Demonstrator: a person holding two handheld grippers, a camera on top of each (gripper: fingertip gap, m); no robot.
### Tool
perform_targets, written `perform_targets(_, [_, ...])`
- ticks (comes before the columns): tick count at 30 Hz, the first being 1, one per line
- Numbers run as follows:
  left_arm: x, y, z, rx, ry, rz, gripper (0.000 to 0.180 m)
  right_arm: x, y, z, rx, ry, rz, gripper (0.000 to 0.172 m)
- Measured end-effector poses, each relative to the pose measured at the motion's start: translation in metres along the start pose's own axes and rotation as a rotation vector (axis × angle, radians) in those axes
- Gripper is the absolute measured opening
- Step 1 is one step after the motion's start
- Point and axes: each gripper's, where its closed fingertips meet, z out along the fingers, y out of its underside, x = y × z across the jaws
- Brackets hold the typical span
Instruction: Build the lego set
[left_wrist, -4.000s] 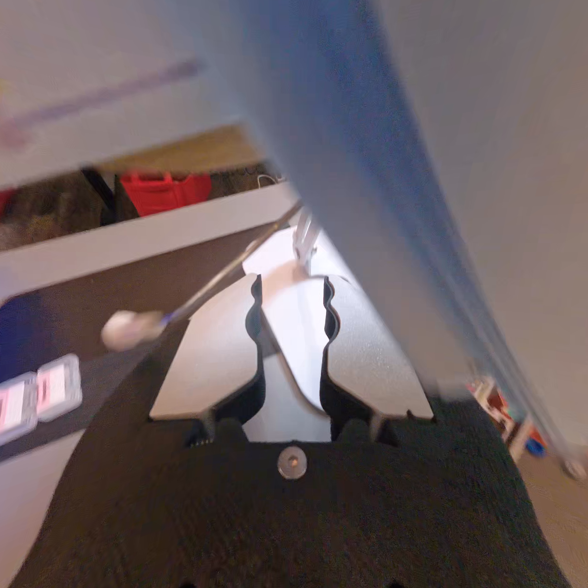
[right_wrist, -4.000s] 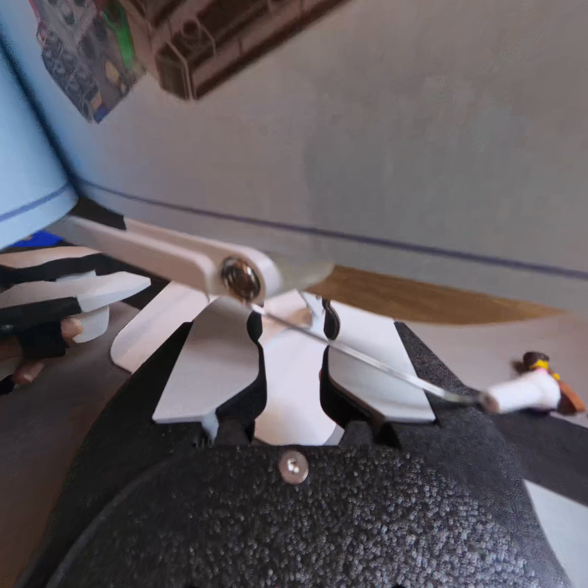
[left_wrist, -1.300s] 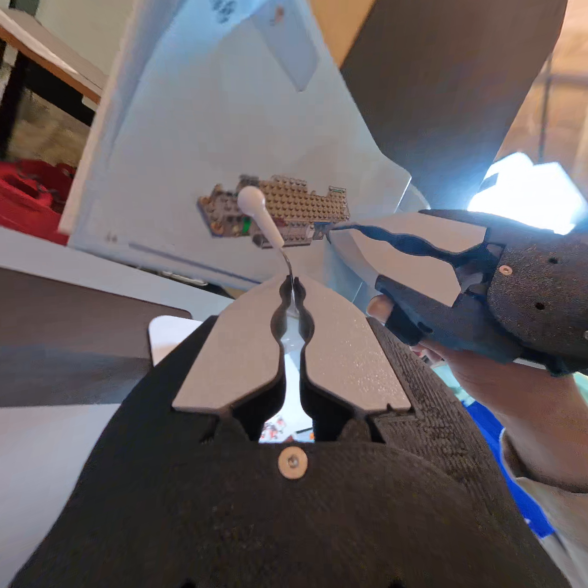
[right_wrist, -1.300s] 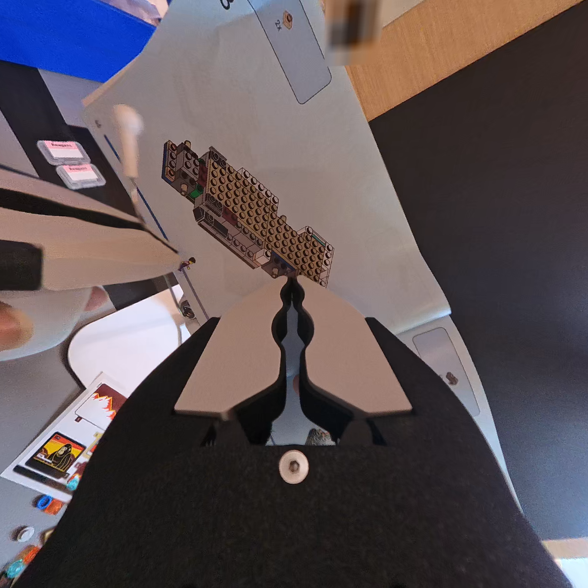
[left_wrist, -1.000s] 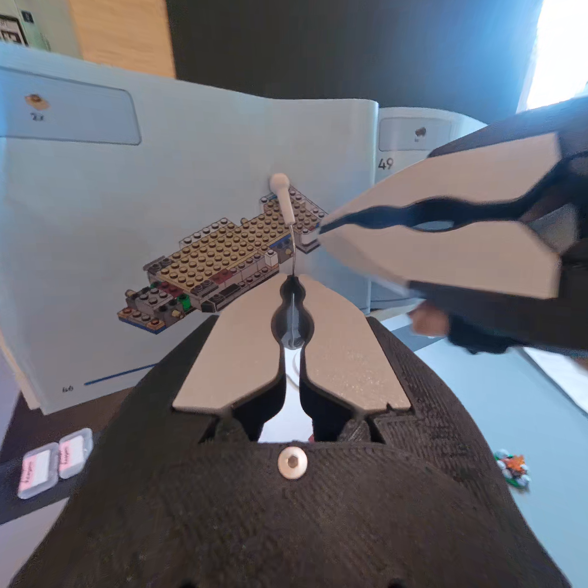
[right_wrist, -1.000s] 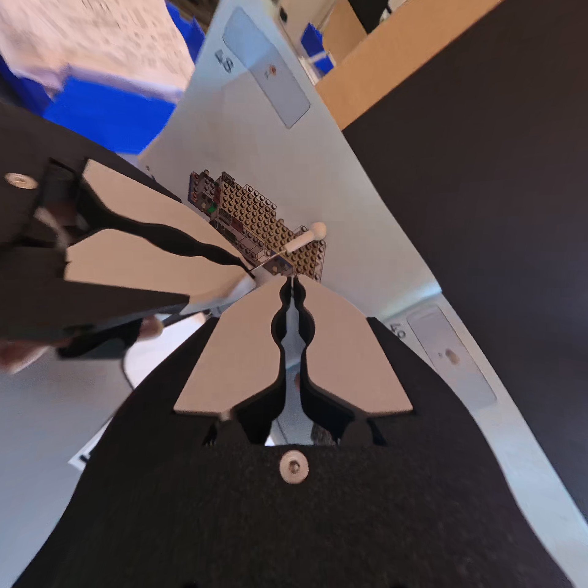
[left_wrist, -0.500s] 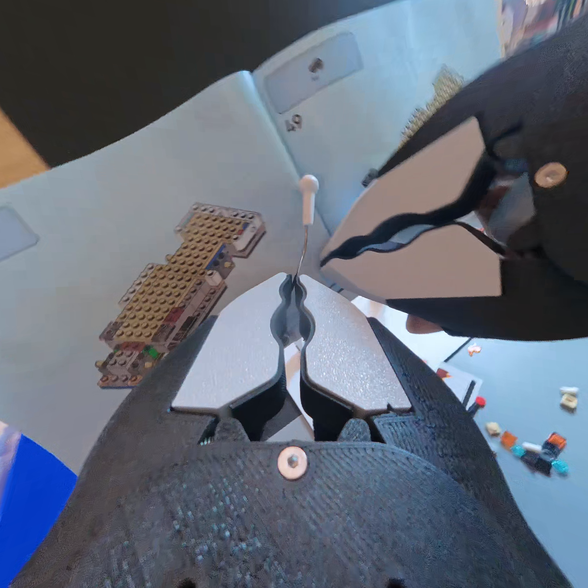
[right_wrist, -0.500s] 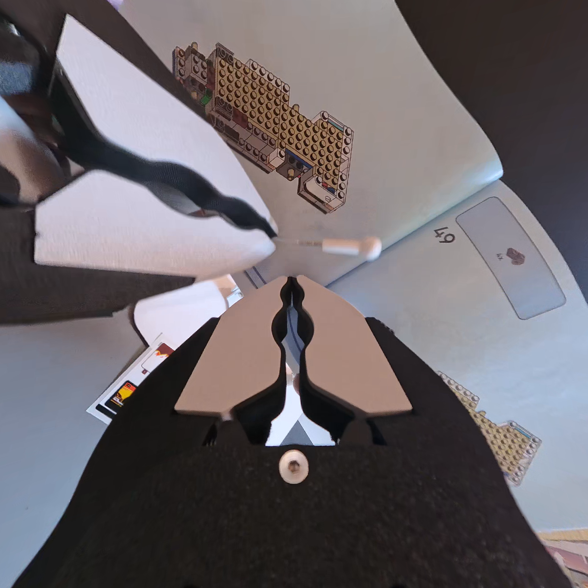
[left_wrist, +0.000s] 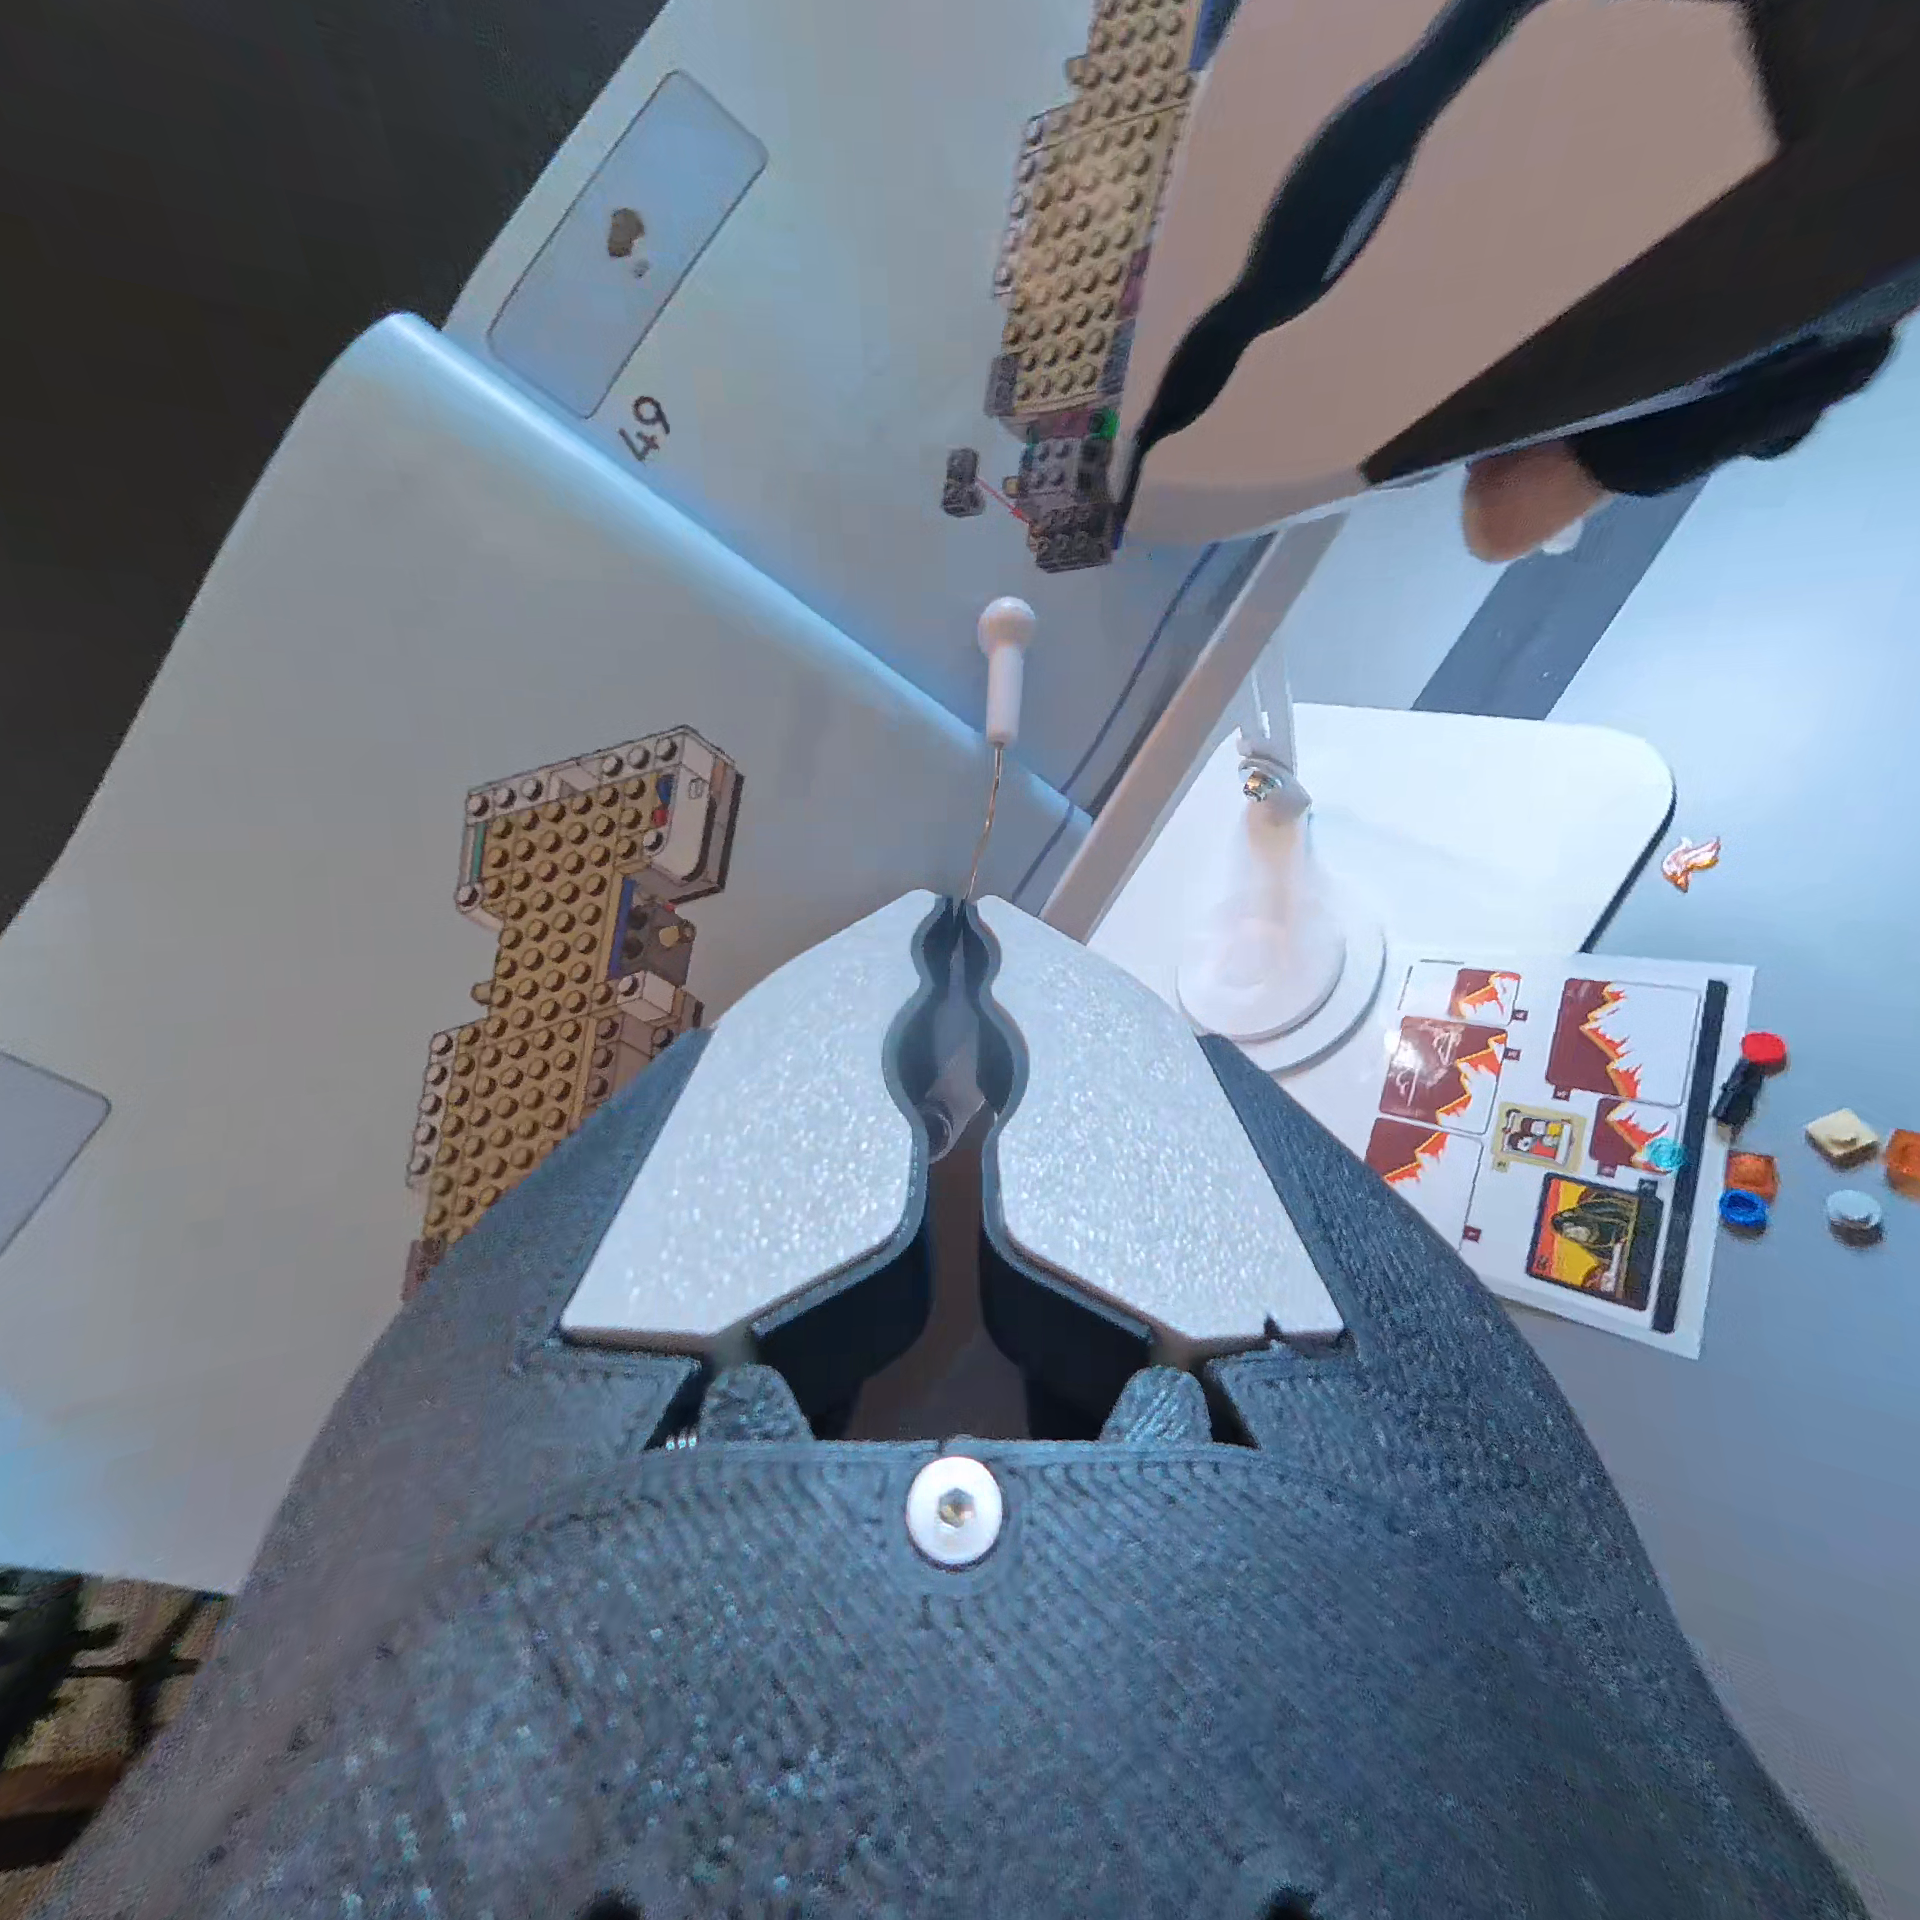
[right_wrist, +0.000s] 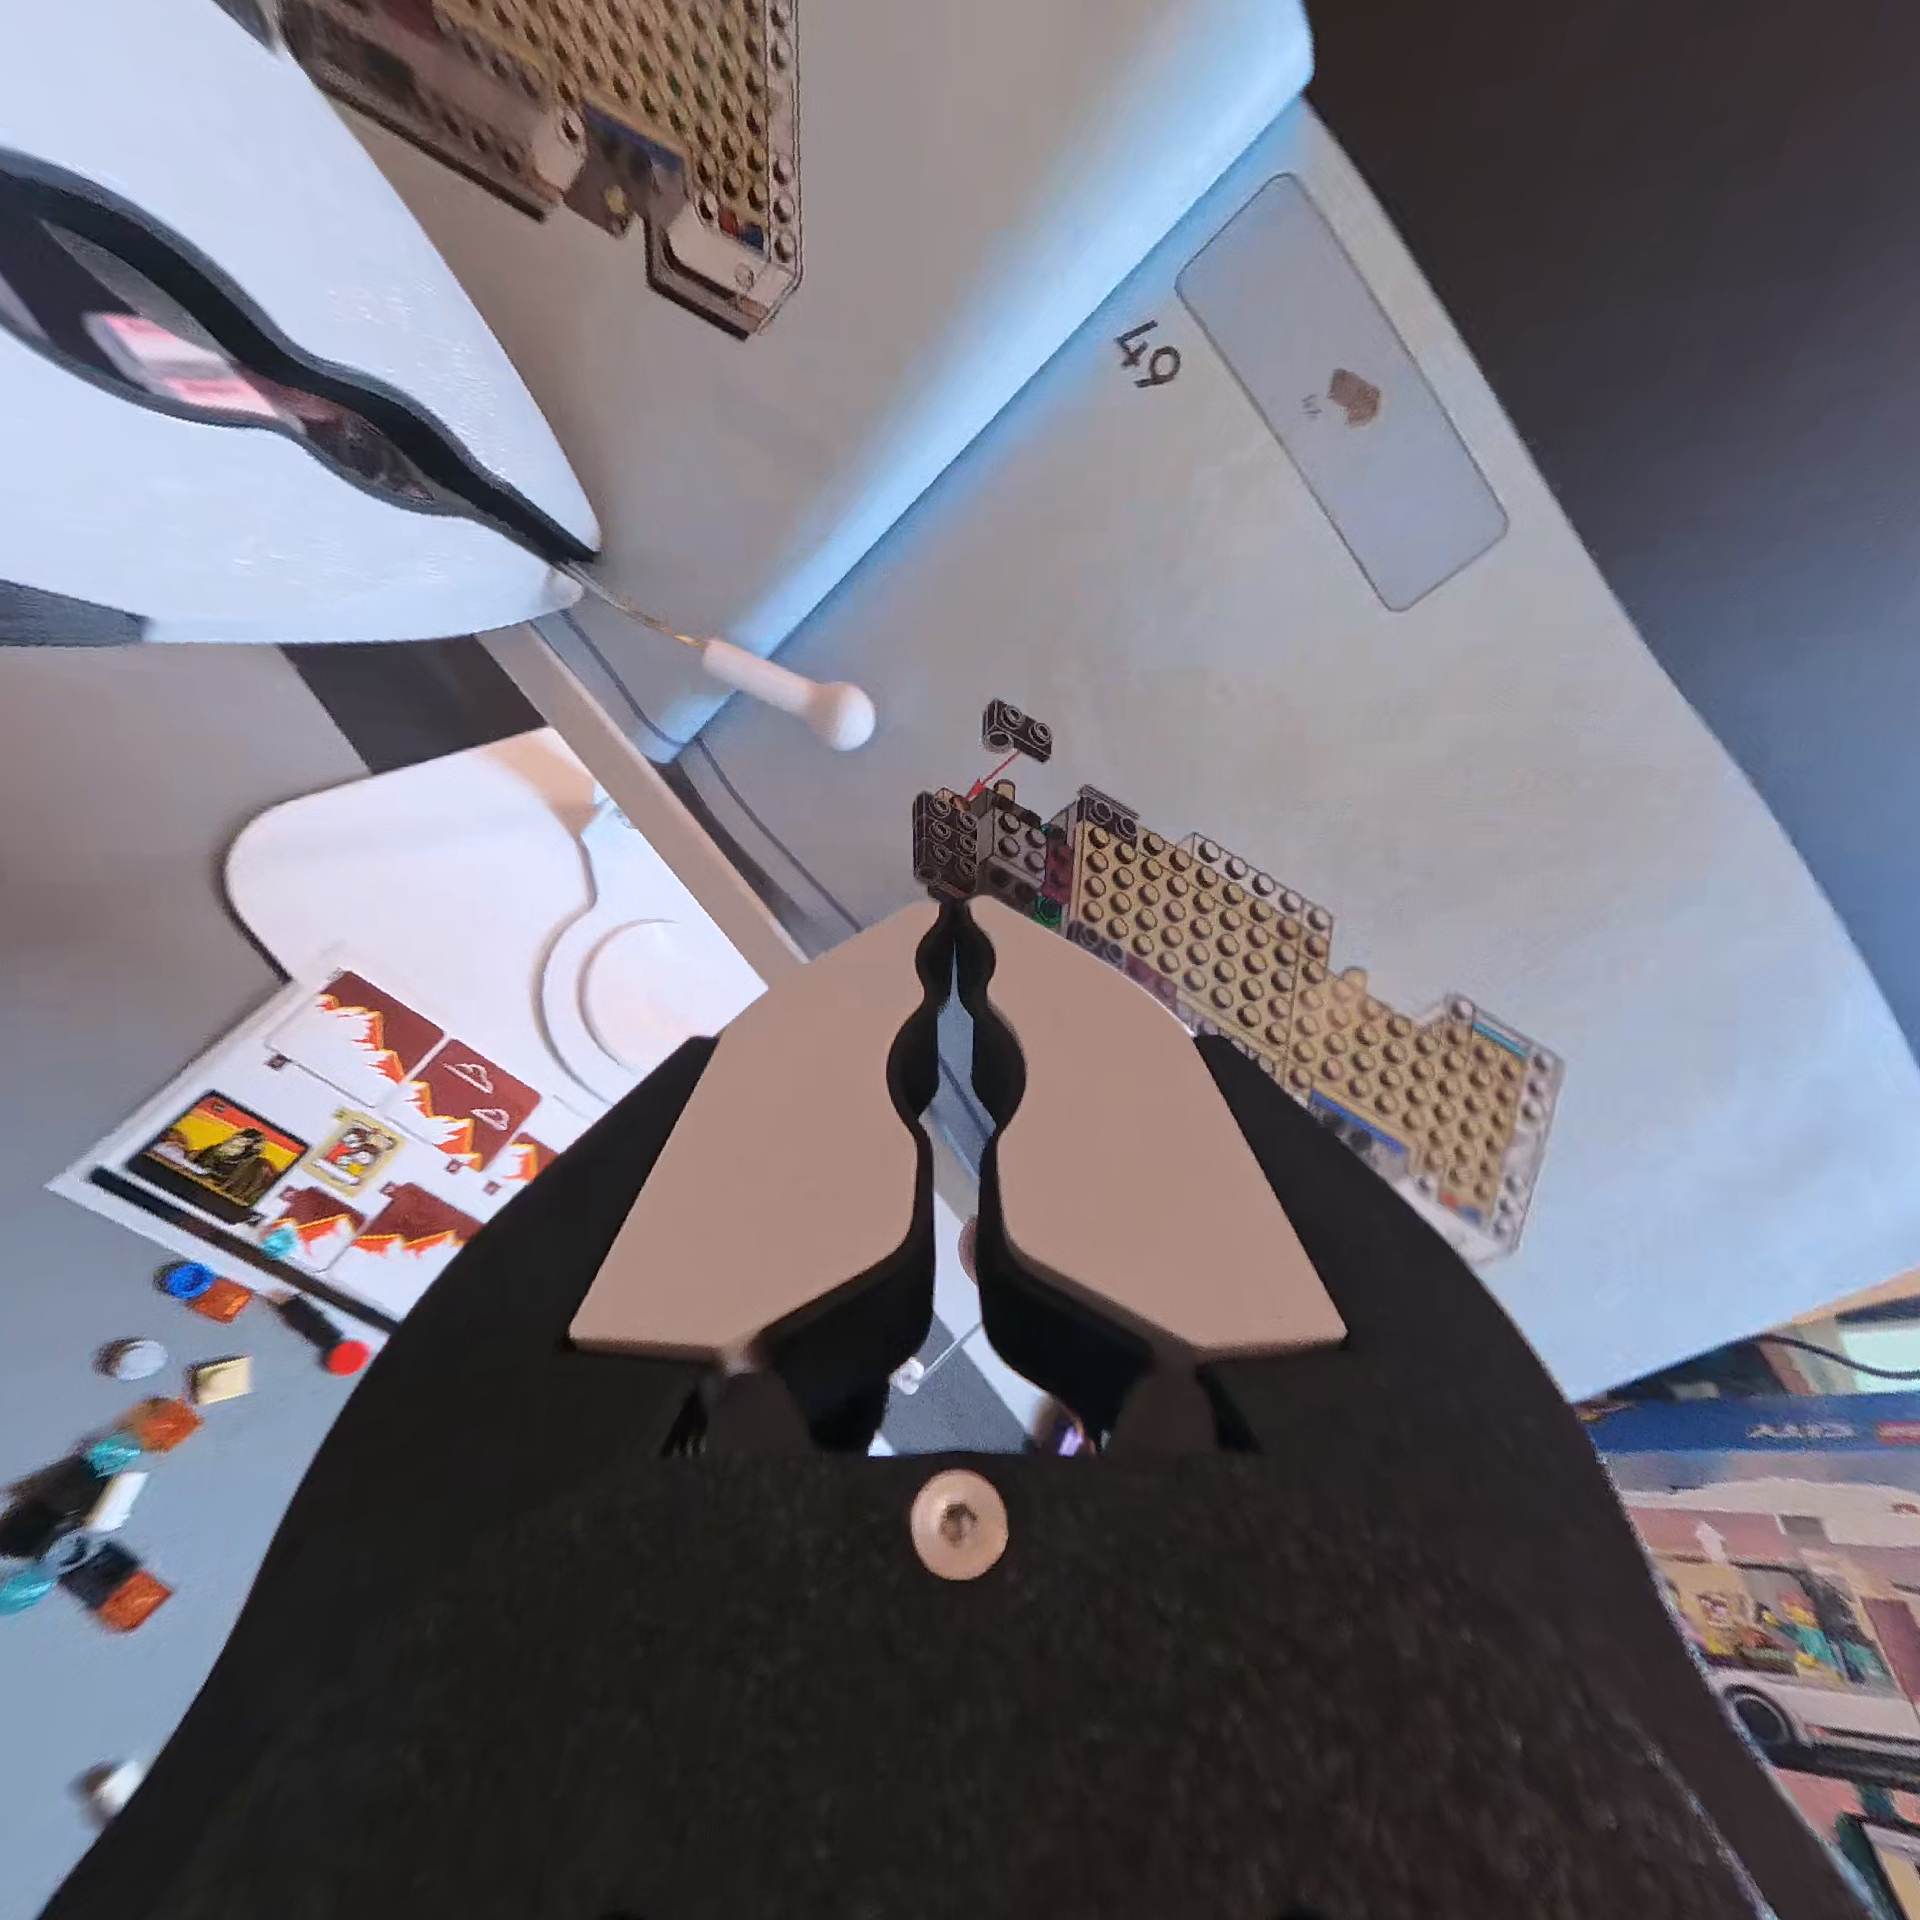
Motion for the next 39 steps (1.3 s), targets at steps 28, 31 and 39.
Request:
perform_targets(28, [-0.032,0.018,-0.014,0.044,-0.047,-0.288,0.0,0.108,0.089,-0.013,0.153,-0.01,0.492,0.068])
perform_targets(31, [-0.033,0.017,-0.012,0.034,-0.076,-0.279,0.0,0.113,0.084,-0.009,0.179,-0.038,0.504,0.059])
perform_targets(39, [-0.026,0.027,-0.019,-0.016,-0.087,-0.313,0.002,0.086,0.098,-0.008,0.226,-0.272,0.616,0.047])
